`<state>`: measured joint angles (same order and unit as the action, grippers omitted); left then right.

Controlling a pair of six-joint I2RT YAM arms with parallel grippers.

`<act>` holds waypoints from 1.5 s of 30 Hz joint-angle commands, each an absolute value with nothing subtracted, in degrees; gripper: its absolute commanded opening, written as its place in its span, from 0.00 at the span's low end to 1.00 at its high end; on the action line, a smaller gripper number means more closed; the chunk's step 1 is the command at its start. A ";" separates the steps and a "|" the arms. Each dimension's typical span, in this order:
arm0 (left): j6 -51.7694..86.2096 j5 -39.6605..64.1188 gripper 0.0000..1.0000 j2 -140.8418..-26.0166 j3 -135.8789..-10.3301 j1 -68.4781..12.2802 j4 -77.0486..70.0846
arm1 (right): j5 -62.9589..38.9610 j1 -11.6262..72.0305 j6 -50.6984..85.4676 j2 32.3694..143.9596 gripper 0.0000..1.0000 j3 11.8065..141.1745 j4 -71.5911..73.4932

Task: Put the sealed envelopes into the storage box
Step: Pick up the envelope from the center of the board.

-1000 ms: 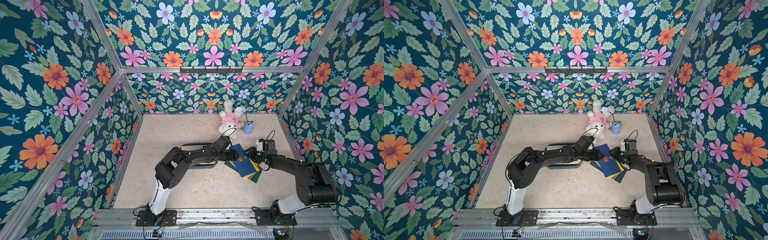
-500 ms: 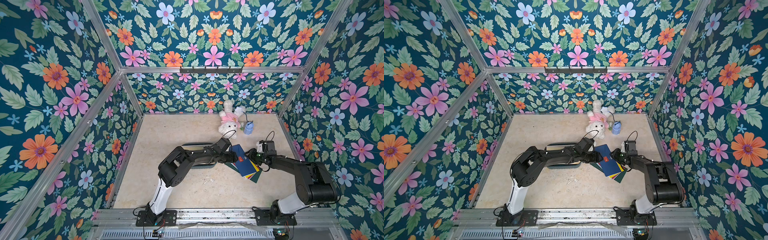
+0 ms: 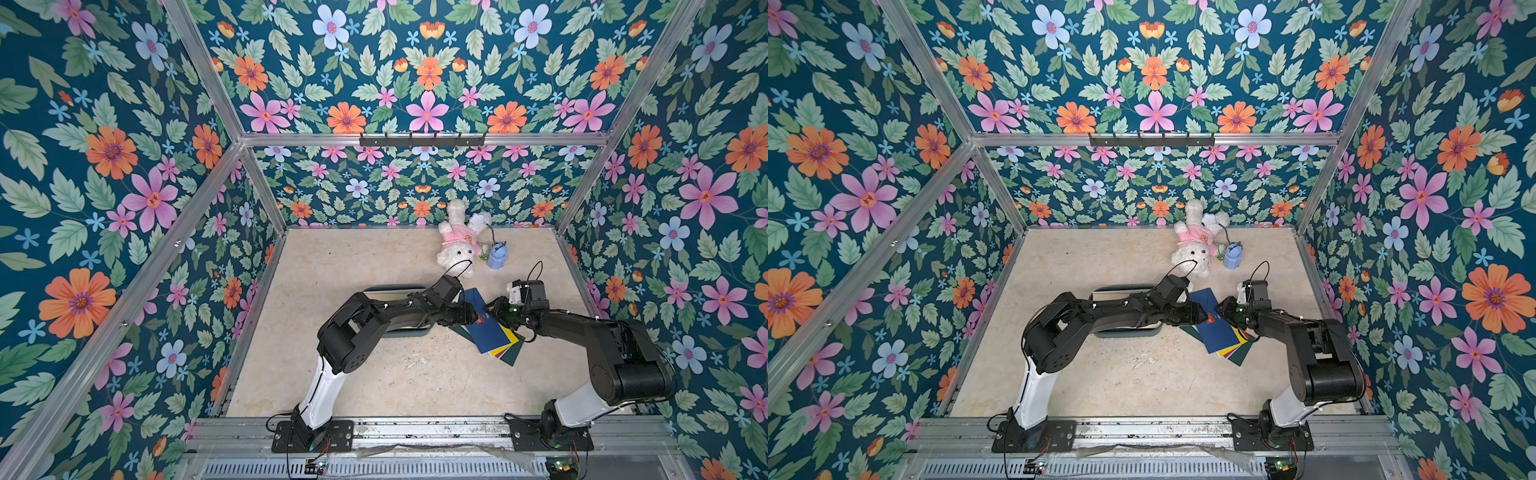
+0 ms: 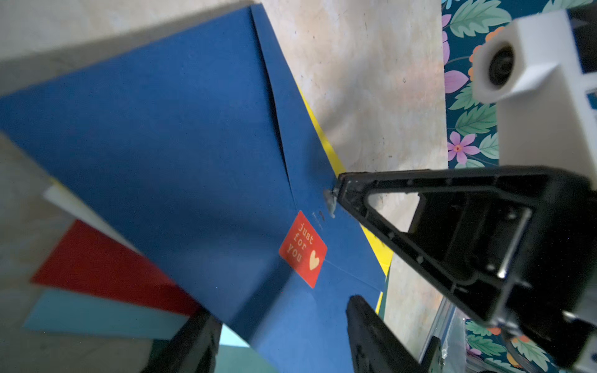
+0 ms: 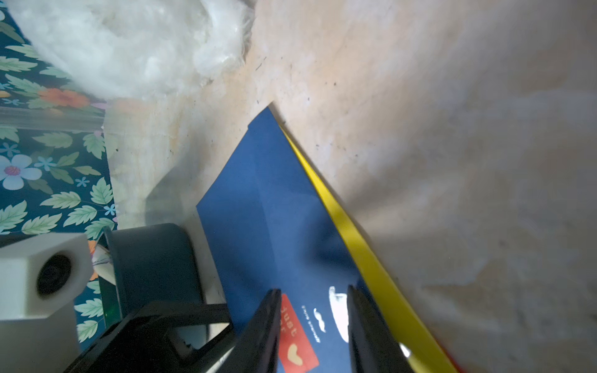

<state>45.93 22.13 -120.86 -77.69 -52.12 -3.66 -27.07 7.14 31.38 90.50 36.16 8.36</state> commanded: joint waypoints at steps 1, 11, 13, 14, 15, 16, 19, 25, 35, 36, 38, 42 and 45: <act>45.77 22.59 0.66 -121.03 -77.96 -52.03 -4.76 | -28.86 7.32 31.16 90.75 0.39 36.25 6.76; 46.05 22.17 0.64 -119.35 -76.46 -52.02 -5.89 | -30.36 8.40 31.34 92.65 0.38 36.30 7.10; 46.10 22.24 0.60 -119.25 -76.48 -52.03 -6.06 | -30.56 8.96 31.11 92.81 0.37 36.55 6.77; 46.11 22.30 0.55 -119.27 -76.47 -52.03 -6.06 | -30.79 9.17 31.14 92.81 0.37 36.57 6.87; 46.14 22.32 0.52 -119.32 -76.44 -52.03 -6.06 | -30.98 9.43 31.11 92.97 0.37 36.80 6.79; 46.06 22.29 0.49 -119.43 -76.55 -52.03 -6.07 | -31.02 9.50 31.03 93.05 0.37 36.91 6.71; 45.80 21.62 0.46 -119.53 -76.56 -52.03 -5.35 | -30.94 9.59 31.06 93.08 0.37 36.85 6.77; 44.63 19.42 0.41 -119.23 -76.73 -52.03 -2.37 | -30.56 9.58 31.03 93.44 0.37 36.82 6.94; 44.14 19.35 0.04 -119.51 -77.91 -52.03 -1.76 | -30.65 9.58 31.01 93.49 0.37 37.09 6.87; 44.14 19.27 0.01 -119.49 -78.00 -52.03 -1.61 | -30.76 9.58 31.03 93.35 0.37 37.27 6.80; 44.00 19.21 0.00 -119.41 -78.05 -52.03 -1.28 | -30.76 9.57 31.03 92.95 0.37 37.38 6.76; 42.87 18.97 0.00 -118.50 -77.78 -52.03 -1.10 | -30.59 9.51 31.02 89.85 0.38 37.38 7.77; 40.94 19.66 0.00 -117.24 -77.85 -51.96 -1.47 | -29.93 9.21 31.38 86.41 0.43 37.35 8.83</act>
<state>43.59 19.38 -118.54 -77.62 -52.14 -0.38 -30.94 9.41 31.40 88.58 37.21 8.23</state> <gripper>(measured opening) 0.065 0.421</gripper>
